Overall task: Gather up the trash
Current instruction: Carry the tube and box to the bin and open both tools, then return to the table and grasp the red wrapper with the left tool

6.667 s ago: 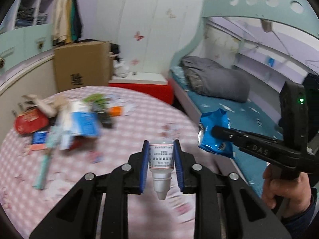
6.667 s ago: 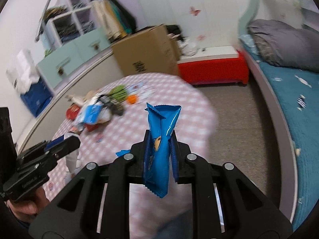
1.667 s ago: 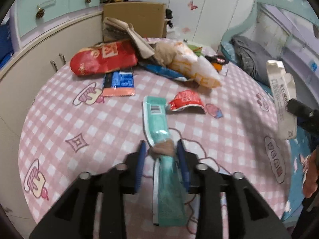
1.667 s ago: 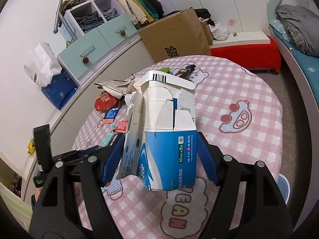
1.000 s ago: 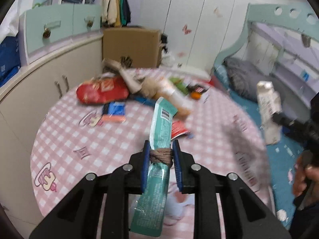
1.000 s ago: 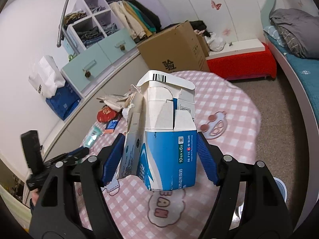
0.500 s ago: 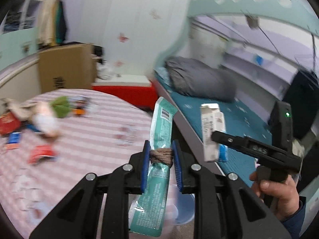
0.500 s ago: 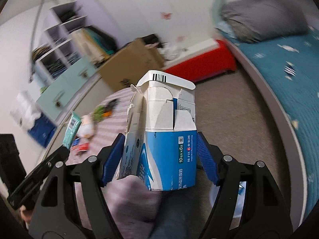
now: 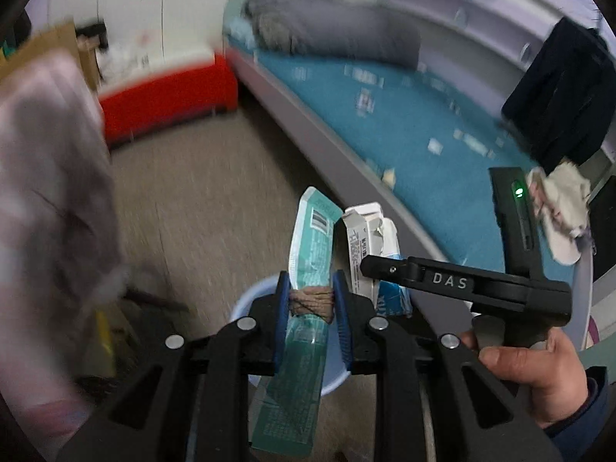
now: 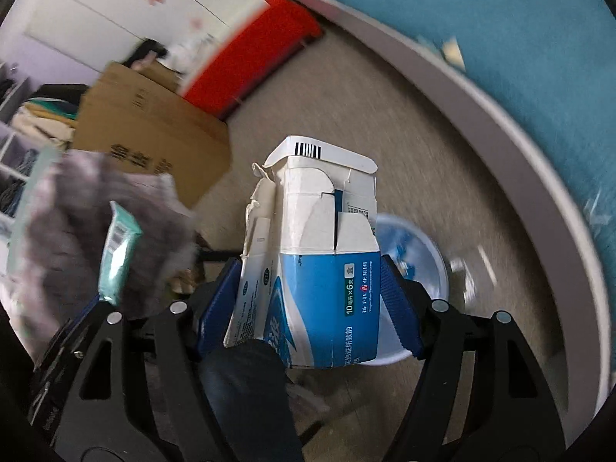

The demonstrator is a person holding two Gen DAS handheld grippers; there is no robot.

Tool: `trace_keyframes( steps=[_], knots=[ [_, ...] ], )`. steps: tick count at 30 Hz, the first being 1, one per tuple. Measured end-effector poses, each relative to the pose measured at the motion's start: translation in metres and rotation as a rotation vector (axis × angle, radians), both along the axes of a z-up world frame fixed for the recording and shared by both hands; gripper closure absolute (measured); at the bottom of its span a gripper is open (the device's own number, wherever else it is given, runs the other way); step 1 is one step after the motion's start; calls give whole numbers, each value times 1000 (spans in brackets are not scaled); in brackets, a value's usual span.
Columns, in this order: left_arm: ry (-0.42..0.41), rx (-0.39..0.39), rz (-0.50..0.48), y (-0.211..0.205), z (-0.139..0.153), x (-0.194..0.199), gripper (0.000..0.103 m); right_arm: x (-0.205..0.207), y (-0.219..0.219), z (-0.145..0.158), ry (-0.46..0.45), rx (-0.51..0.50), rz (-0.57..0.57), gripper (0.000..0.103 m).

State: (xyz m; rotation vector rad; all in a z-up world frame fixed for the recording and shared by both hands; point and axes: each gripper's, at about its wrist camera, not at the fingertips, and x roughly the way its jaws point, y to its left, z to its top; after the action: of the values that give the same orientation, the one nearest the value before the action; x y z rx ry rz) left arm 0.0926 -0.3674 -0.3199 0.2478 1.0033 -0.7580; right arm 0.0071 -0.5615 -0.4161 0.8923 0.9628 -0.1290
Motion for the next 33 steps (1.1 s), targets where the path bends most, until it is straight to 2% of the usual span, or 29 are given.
trace_keyframes(
  steps=[5,8,9,10,11,12,14,17,21,26,29,33],
  knots=[
    [167,69,30,-7,-76,30,81,12,3,-60,95,56,16,31],
    [239,90,13,-12,-104,42,80,21,6,-85,140,71,29,28],
    [255,100,5,-14,-110,43,70,24,5,-92,159,76,24,26],
    [268,104,1,-14,-115,43,57,28,3,-98,171,86,17,16],
    [278,105,3,-17,-120,45,28,27,1,-105,179,112,3,10],
    [268,120,28,-15,-123,47,19,26,0,-108,175,136,-13,6],
    [261,121,44,-11,-125,48,19,21,-3,-115,177,169,-47,6],
    [263,134,59,-7,-124,50,19,11,-7,-114,195,140,-67,6],
    [198,122,85,-2,-101,44,19,-3,-12,-90,161,98,-119,6],
    [71,75,64,-5,-48,19,16,-14,-12,-42,89,28,-148,6],
    [-6,32,34,-3,-8,2,16,-19,-9,0,13,-20,-157,6],
    [-111,-35,13,7,47,-19,16,-26,-1,71,-107,-105,-161,6]
  ],
)
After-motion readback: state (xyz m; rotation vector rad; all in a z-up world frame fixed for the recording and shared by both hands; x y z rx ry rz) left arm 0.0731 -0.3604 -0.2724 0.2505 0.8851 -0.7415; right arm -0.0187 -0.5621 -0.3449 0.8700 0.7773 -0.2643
